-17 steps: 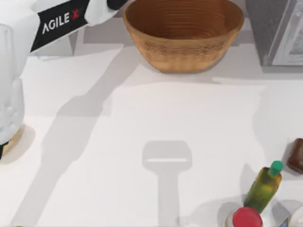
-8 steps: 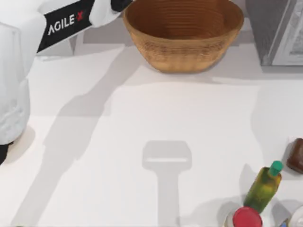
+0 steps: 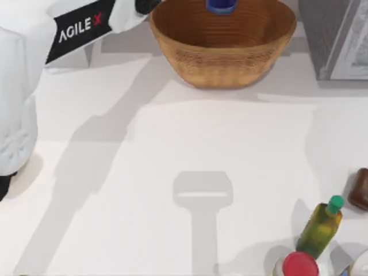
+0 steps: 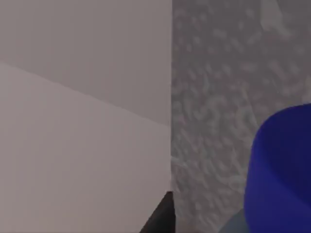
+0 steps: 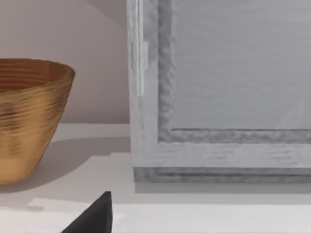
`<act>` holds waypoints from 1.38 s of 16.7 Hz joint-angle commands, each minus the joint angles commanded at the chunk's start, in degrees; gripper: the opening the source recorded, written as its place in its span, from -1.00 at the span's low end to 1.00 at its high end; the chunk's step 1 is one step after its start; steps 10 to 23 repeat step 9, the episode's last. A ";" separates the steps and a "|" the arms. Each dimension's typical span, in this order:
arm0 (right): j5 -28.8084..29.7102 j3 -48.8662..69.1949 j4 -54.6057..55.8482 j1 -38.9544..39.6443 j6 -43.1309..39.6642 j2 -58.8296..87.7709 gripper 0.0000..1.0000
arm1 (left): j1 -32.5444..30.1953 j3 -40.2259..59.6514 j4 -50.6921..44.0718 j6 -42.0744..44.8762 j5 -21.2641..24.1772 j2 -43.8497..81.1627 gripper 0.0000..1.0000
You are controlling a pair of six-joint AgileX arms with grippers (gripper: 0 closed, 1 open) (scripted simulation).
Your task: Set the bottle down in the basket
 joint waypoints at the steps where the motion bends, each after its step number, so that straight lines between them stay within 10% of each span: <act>1: 0.00 0.00 0.00 0.00 0.00 0.00 1.00 | 0.00 0.00 0.00 0.00 0.00 0.00 0.66; 4: 0.00 0.00 0.00 0.00 0.00 0.00 1.00 | 0.00 0.00 0.00 0.00 0.00 0.00 1.00; 23: 0.00 0.00 0.00 0.00 0.00 0.00 1.00 | 0.00 0.00 0.00 0.00 0.00 0.00 1.00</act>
